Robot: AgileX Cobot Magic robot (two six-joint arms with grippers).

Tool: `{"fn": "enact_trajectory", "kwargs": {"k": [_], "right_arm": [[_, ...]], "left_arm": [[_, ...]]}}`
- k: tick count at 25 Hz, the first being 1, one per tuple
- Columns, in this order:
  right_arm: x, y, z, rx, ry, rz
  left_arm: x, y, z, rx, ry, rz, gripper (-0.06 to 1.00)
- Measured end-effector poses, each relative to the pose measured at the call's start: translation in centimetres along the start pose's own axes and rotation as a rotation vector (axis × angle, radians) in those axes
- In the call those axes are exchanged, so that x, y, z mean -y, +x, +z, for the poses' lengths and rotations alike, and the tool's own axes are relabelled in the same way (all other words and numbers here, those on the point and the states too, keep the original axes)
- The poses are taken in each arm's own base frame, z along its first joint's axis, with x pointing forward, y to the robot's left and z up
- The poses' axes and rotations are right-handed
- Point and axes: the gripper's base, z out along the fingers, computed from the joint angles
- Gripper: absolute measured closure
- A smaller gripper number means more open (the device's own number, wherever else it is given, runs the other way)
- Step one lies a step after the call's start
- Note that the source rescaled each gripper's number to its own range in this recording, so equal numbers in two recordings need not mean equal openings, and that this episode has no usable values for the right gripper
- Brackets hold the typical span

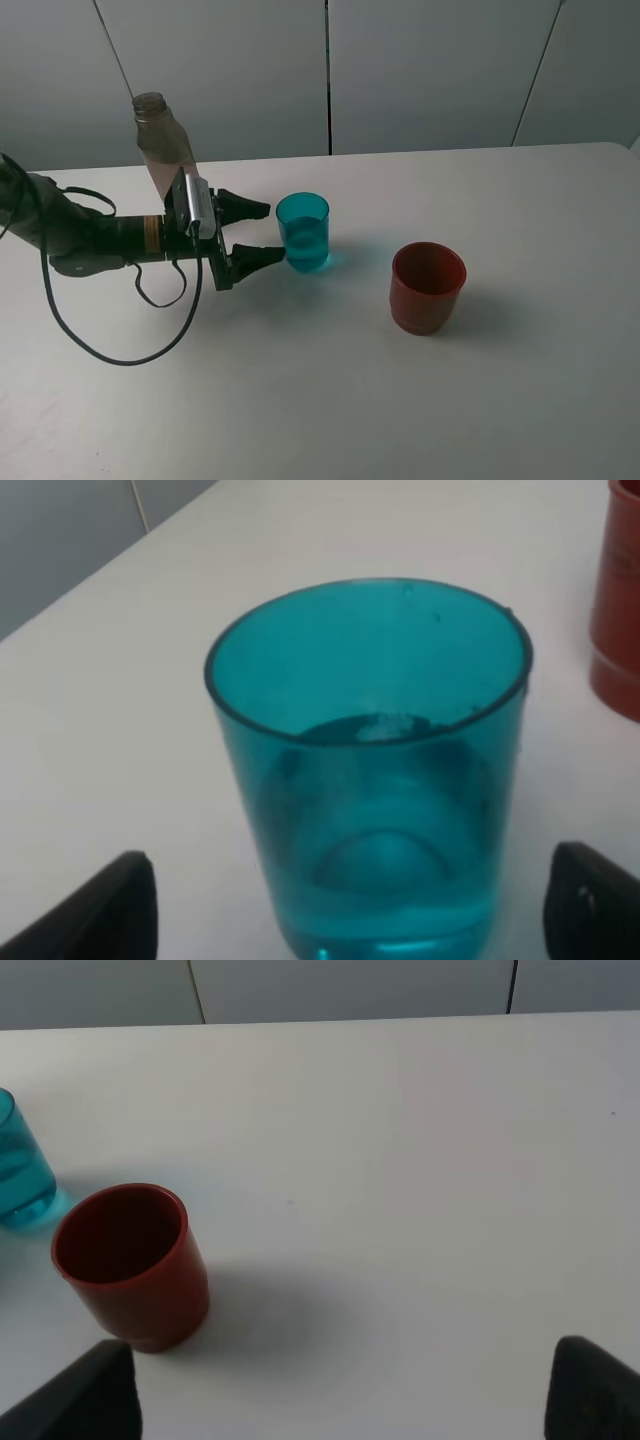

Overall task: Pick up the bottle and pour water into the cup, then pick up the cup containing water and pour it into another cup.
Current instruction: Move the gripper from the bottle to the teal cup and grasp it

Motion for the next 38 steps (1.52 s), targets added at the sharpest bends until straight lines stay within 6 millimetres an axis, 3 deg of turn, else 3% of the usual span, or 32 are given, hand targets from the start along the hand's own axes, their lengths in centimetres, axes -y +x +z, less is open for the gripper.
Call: {"fn": "enact_trajectory", "kwargs": {"k": [18, 38], "right_arm": [[0.0, 0.0, 0.0, 0.0, 0.0, 0.0], [0.0, 0.0, 0.0, 0.0, 0.0, 0.0]], "left_arm": [[-0.3, 0.0, 3.6, 0.024, 0.074, 0.014, 0.0], [-0.7, -0.7, 5.0, 0.015, 0.072, 0.056, 0.0]]}}
